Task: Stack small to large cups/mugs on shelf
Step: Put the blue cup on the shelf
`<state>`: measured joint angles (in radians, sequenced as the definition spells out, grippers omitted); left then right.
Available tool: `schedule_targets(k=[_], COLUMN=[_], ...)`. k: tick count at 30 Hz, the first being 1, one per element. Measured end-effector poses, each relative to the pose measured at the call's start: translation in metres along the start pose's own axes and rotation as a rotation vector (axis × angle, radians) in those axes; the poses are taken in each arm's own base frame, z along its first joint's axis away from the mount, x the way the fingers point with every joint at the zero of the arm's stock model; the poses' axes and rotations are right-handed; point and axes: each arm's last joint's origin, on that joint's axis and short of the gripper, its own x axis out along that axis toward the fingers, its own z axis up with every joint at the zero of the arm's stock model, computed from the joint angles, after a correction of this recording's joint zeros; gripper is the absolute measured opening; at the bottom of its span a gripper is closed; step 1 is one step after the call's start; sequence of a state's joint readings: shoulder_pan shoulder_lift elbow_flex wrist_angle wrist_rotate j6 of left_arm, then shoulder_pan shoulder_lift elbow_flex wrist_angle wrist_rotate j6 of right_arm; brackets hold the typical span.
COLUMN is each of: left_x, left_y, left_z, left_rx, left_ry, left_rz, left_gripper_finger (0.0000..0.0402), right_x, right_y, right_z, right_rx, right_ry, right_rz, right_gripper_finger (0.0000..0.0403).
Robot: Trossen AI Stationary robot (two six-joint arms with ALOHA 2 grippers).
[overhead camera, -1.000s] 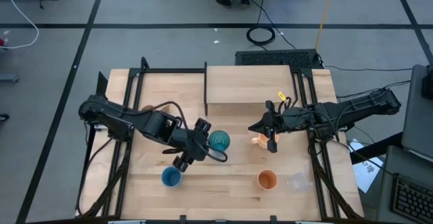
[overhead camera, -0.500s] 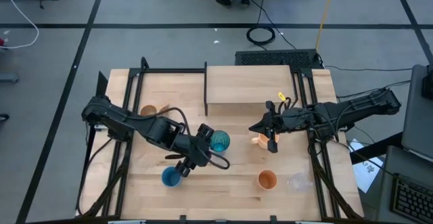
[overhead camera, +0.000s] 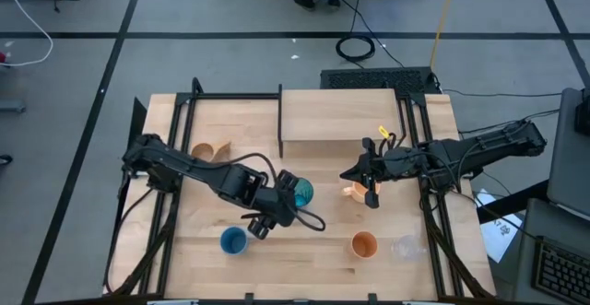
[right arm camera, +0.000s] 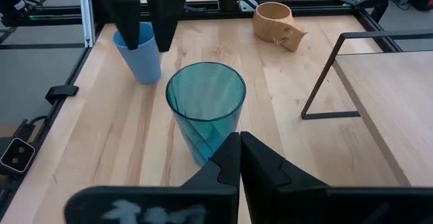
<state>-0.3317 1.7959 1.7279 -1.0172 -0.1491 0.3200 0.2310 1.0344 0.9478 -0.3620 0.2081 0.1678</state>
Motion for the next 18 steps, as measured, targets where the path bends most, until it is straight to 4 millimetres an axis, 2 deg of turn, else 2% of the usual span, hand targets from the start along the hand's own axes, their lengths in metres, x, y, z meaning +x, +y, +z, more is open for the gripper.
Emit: schedule_targets(k=[5, 18], left_x=[0.009, 0.013], left_y=[0.001, 0.003], left_z=[-0.002, -0.008], left_rx=[0.012, -0.003], left_ry=[0.042, 0.072], left_rz=[-0.001, -0.005], left_gripper_finger=[0.0243, 0.0243], right_x=[0.000, 0.000], right_y=[0.000, 0.000], right_z=[-0.001, -0.002], right_rx=[-0.003, -0.005], right_ry=[0.014, 0.024], right_rz=[-0.002, -0.004], right_gripper_finger=[0.0000, 0.0000])
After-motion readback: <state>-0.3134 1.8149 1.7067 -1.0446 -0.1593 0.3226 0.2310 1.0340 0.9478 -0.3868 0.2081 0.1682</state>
